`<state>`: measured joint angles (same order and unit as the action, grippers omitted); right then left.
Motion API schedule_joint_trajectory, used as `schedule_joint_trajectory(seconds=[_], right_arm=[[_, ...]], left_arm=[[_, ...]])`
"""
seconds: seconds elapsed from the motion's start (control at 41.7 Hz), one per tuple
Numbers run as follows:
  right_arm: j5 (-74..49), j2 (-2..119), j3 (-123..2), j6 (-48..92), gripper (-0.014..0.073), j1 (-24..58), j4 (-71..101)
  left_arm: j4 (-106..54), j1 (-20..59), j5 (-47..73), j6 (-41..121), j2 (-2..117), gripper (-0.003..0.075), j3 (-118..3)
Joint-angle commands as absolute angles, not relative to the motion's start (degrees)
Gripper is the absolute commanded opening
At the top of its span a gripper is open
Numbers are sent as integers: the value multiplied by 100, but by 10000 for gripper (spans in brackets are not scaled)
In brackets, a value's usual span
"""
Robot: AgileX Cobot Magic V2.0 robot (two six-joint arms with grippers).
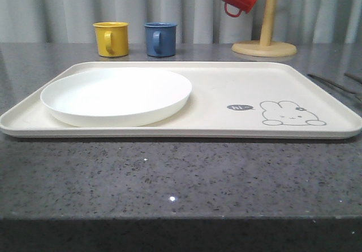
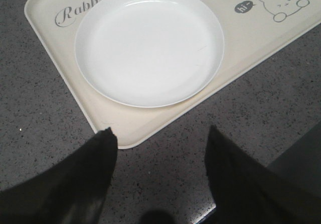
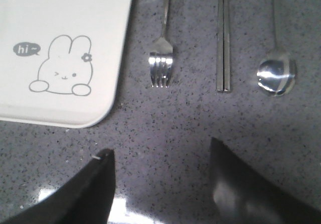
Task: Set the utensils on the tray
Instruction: 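Open the left gripper and raise it away from the plate, then grasp the fork with the right gripper and lift it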
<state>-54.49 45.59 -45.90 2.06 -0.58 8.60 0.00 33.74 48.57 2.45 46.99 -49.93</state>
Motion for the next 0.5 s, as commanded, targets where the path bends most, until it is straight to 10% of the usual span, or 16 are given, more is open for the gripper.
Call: schedule_joint_trajectory(seconds=[0.0, 0.479], right_arm=[[-5510, 5170, -5162, 365, 445, 11, 940], [-6153, 8029, -7027, 154, 444, 457, 278]], left_arm=[[0, 3409, 4537, 181, 4657, 401, -5136], [0, 3409, 4537, 181, 4657, 401, -5136]])
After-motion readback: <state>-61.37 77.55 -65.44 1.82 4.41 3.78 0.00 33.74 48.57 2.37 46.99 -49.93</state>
